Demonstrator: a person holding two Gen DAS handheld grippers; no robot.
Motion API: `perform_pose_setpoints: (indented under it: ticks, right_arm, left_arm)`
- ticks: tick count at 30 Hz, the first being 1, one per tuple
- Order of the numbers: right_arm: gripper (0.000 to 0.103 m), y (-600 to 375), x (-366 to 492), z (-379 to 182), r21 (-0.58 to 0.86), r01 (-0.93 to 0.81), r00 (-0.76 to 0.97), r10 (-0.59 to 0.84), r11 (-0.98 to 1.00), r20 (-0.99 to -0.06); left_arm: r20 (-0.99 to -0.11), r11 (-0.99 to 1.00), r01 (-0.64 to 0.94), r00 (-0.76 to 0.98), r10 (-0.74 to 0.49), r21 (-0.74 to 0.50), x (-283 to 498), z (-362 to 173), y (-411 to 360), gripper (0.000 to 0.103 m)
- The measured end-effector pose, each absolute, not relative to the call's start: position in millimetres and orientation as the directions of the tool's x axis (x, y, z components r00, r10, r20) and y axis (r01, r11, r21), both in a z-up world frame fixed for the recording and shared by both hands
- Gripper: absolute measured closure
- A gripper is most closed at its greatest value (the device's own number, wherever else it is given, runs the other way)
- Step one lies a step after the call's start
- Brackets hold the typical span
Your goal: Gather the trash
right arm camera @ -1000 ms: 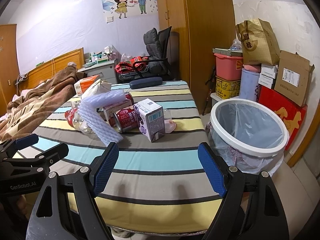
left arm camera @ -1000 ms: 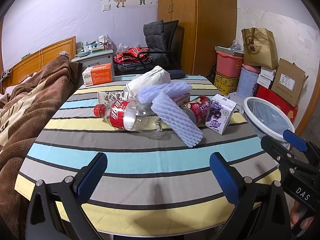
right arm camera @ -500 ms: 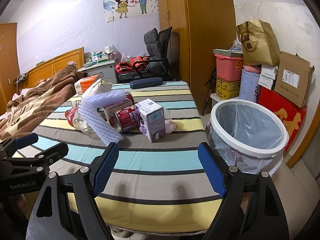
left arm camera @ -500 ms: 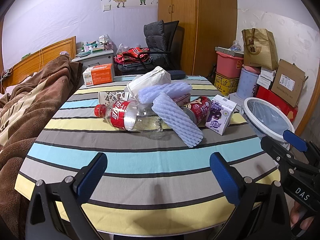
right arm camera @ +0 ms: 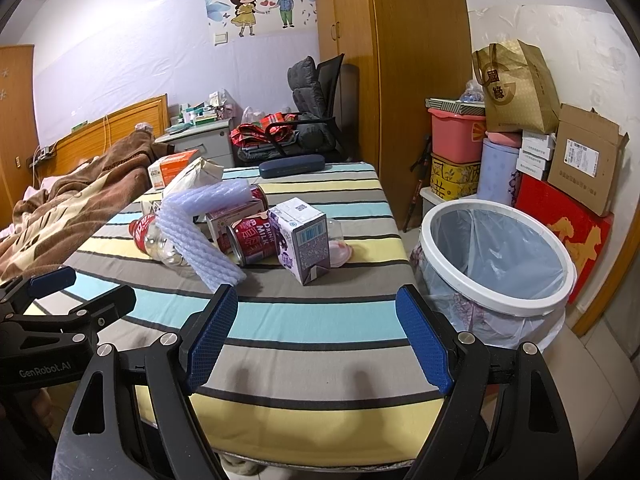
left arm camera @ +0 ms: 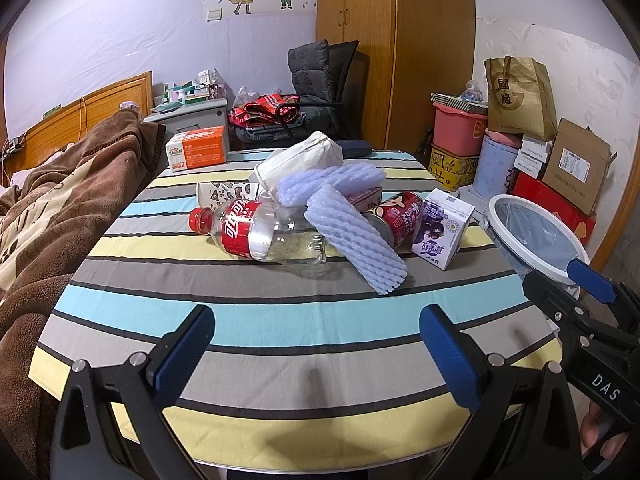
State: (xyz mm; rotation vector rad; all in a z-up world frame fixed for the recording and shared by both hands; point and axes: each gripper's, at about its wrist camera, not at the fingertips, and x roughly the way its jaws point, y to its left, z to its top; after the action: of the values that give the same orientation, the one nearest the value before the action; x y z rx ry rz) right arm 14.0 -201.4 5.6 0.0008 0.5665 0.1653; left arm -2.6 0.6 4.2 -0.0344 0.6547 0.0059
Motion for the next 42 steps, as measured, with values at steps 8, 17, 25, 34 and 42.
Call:
perform_pose_setpoints:
  ticks: [8, 17, 25, 34, 42]
  right_arm:
    - [0.020, -201, 15, 6, 0.040, -0.156, 0.831, 0.153, 0.987, -0.534]
    - [0.020, -199, 20, 5, 0.038, -0.156, 0.827, 0.152, 0.987, -0.542]
    - [0.020, -196, 35, 1, 0.033, -0.166, 0.823, 0.157, 0.986, -0.546]
    - [0.020, -190, 75, -6, 0.030, -0.204, 0.794, 0.183, 0.979, -0.579]
    - [0.020, -188, 94, -13, 0.076, -0.250, 0.746, 0.242, 0.965, -0.621]
  left_arm:
    - [-0.610, 0.999, -0.019, 0.792, -0.005, -0.032, -3, 4, 2, 0.000]
    - [-0.622, 0.999, -0.026, 0.783, -0.003, -0.038, 3, 0, 9, 0.000]
    - [-0.647, 0.996, -0.042, 0.762, -0.017, -0.074, 19, -5, 26, 0.000]
    - [-0.677, 0.977, -0.111, 0.735, -0.043, -0.183, 54, -8, 75, 0.000]
    - [-0.708, 0.929, -0.159, 0.693, -0.135, -0.334, 95, -12, 105, 0.011]
